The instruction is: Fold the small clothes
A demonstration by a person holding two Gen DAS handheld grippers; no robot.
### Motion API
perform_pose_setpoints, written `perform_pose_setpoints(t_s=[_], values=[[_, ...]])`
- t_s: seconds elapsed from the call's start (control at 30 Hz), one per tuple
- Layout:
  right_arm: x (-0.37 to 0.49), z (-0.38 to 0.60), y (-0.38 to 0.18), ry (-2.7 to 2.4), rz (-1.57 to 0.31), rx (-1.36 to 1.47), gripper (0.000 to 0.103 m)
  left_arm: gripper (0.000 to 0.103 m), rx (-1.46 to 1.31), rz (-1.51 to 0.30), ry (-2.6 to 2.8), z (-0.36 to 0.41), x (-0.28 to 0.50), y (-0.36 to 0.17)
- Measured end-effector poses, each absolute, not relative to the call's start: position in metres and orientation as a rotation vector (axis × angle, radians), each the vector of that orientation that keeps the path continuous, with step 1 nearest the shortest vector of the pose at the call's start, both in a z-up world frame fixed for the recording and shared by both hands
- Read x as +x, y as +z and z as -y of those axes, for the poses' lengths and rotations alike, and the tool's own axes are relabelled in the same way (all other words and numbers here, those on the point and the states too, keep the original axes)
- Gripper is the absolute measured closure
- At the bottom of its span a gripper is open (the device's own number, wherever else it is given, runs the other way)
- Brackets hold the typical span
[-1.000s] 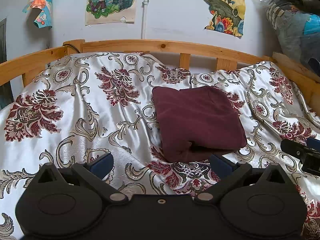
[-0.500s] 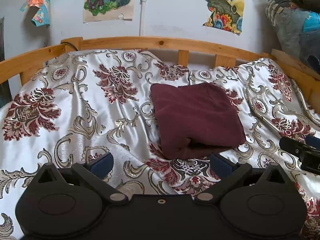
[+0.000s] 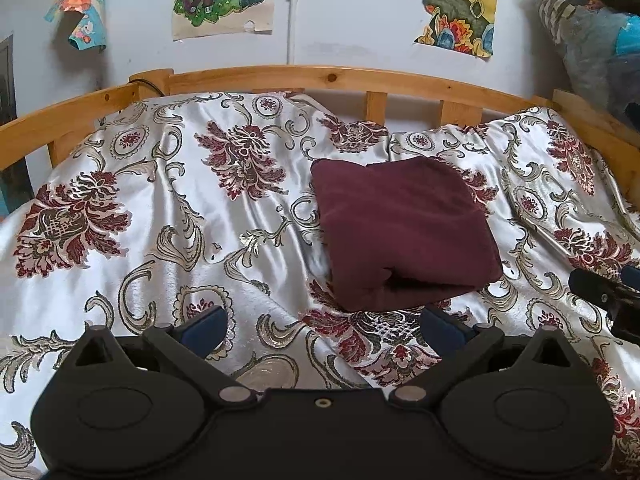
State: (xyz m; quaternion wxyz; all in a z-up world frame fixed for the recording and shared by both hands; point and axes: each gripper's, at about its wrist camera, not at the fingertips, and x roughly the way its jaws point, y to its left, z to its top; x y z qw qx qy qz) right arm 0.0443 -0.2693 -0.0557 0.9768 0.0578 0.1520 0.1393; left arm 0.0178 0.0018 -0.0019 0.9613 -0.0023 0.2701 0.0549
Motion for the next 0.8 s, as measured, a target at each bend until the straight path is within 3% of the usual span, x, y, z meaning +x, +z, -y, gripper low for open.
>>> perform_pose_setpoints(t_s=[0.8], values=[[0.0451,0.2641,-0.0623,0.279,-0.335,0.109,0.0,0.001,-0.015,-0.564,0.104,-0.0036,0.0186,-0.0032]])
